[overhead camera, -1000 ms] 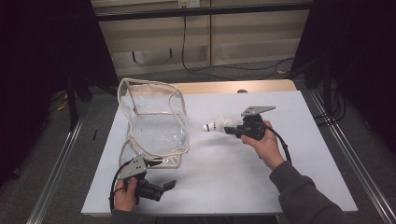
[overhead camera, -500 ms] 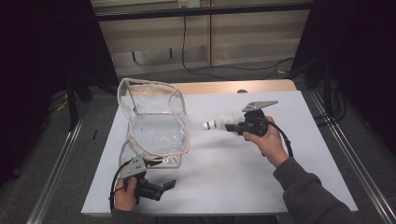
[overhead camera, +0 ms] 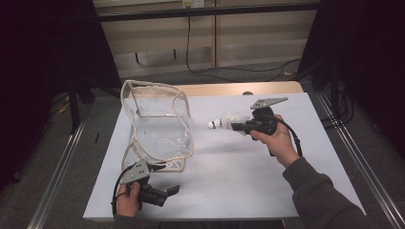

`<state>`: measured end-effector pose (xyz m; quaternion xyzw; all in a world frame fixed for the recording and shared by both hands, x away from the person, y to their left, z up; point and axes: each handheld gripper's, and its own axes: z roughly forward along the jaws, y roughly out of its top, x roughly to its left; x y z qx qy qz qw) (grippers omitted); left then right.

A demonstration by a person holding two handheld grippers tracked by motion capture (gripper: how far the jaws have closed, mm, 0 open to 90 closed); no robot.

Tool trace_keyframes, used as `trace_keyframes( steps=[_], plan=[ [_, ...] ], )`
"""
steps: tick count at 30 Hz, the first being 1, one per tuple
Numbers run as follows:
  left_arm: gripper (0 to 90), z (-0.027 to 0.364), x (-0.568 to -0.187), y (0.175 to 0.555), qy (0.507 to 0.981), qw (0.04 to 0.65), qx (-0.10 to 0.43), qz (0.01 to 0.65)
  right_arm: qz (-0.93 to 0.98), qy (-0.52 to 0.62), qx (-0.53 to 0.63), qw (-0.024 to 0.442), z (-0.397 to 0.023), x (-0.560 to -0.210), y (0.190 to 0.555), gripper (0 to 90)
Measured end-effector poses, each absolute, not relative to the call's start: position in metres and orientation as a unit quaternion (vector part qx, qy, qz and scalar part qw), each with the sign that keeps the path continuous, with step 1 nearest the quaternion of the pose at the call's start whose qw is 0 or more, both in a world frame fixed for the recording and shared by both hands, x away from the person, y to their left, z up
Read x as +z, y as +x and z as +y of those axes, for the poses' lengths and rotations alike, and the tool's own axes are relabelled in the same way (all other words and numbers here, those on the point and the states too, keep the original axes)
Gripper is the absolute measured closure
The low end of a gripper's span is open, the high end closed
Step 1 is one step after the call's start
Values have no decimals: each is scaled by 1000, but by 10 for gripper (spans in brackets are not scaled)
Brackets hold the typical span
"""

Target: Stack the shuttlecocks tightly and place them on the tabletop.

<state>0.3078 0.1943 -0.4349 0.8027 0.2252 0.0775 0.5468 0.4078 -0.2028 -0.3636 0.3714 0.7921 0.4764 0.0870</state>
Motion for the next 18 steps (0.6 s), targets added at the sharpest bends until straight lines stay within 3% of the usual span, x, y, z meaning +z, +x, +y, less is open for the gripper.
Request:
trace_keyframes(
  steps=[18],
  plan=[
    [27, 194, -435, 308, 803, 546, 79, 224, 795, 361, 479, 89, -203, -344, 409, 890]
  ],
)
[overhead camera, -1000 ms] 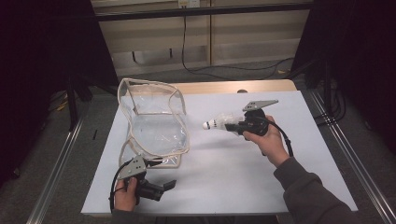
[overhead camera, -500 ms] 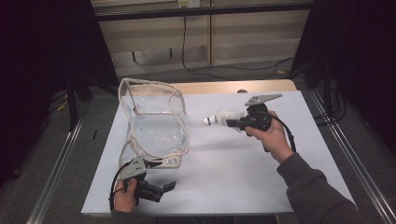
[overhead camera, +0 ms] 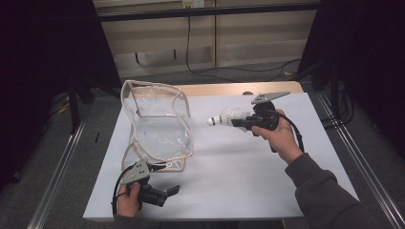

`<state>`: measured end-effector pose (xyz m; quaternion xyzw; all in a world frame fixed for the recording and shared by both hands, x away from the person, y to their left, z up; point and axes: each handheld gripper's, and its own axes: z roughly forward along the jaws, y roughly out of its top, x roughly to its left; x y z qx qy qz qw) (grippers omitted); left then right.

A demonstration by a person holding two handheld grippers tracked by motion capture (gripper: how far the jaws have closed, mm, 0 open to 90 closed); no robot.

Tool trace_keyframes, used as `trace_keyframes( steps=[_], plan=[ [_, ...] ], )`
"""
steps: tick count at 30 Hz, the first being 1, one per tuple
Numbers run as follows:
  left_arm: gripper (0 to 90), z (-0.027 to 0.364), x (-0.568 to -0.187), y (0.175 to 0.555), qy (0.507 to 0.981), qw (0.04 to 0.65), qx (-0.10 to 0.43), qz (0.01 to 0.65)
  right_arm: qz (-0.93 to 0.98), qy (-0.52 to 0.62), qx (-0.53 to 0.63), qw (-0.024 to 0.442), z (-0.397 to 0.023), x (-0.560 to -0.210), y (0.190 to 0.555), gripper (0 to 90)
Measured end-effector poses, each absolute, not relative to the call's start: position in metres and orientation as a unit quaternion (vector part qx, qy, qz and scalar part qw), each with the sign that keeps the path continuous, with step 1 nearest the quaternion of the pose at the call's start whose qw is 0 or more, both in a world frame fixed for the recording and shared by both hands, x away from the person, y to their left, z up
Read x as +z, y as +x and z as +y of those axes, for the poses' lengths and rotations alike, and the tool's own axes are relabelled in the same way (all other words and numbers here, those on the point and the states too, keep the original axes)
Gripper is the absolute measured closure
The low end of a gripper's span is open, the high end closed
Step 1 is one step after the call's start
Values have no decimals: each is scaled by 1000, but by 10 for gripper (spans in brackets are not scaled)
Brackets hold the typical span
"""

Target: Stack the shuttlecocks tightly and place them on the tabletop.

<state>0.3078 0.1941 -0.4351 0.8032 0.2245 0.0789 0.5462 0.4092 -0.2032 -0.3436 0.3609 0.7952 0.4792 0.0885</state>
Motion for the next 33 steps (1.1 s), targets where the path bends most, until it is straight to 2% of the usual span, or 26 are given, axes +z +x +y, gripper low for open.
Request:
trace_keyframes(
  steps=[33],
  plan=[
    [27, 195, -435, 307, 805, 545, 78, 222, 806, 336, 478, 92, -187, -302, 415, 888]
  ],
)
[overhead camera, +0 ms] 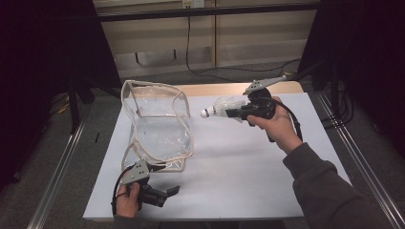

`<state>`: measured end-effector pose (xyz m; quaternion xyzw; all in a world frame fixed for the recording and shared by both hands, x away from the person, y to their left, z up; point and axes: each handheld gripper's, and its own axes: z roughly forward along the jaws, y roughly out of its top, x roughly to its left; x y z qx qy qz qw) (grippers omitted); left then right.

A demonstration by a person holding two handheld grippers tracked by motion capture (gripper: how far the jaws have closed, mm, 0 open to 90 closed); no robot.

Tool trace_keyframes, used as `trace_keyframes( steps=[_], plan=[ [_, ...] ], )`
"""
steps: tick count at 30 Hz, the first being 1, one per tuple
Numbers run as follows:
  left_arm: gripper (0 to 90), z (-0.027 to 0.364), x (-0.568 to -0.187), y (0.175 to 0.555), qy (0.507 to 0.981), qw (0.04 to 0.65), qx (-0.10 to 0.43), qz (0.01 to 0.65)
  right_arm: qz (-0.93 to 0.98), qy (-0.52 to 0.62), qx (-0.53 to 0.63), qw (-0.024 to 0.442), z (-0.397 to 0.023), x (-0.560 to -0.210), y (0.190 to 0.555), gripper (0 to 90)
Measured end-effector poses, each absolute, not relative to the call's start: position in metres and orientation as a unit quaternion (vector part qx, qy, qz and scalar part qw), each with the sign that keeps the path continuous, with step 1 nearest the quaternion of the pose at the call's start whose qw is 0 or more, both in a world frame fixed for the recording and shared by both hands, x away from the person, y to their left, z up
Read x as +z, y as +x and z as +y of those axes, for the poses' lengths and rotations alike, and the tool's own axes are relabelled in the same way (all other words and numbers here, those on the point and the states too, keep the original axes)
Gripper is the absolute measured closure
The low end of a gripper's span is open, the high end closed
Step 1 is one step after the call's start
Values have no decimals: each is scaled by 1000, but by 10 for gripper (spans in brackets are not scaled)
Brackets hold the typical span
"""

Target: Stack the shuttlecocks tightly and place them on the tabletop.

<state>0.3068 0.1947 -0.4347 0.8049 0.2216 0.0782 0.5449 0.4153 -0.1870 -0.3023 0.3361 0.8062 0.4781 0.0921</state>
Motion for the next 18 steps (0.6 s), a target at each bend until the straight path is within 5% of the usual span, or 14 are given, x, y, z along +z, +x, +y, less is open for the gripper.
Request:
trace_keyframes(
  steps=[18],
  plan=[
    [27, 194, -435, 304, 805, 545, 77, 223, 810, 324, 480, 93, -172, -286, 419, 888]
  ],
)
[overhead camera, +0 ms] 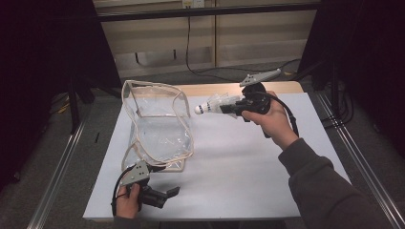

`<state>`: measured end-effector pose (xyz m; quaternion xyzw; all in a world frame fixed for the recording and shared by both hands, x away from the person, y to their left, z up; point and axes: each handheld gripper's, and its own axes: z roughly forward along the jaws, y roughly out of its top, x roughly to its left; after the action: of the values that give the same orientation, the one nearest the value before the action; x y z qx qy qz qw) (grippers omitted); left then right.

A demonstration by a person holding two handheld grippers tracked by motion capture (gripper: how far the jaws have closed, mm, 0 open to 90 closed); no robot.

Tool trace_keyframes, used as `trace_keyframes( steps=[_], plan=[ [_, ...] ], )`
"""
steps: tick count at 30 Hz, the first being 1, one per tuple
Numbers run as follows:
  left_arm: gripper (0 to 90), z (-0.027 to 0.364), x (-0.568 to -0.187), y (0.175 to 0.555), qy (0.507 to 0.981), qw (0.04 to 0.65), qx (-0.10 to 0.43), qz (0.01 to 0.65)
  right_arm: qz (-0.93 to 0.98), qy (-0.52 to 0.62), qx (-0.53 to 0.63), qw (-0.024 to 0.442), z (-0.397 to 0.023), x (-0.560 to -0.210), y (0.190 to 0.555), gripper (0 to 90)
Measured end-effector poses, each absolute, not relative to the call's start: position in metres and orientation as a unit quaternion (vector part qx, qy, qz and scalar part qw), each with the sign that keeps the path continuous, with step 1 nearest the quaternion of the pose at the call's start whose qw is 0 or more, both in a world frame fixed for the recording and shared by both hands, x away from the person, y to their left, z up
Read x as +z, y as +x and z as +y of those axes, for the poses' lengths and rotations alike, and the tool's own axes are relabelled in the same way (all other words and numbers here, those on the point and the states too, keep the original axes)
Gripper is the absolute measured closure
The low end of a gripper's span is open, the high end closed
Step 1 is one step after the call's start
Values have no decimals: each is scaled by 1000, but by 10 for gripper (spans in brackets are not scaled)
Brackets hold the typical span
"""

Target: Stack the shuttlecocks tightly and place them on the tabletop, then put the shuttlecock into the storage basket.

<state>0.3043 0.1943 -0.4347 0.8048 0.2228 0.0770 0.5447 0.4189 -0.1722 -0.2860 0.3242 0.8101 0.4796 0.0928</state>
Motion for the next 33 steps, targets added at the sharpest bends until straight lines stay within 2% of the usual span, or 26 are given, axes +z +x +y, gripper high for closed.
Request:
trace_keyframes(
  steps=[33],
  plan=[
    [27, 194, -435, 305, 806, 541, 81, 224, 816, 320, 471, 95, -147, -271, 431, 887]
  ],
)
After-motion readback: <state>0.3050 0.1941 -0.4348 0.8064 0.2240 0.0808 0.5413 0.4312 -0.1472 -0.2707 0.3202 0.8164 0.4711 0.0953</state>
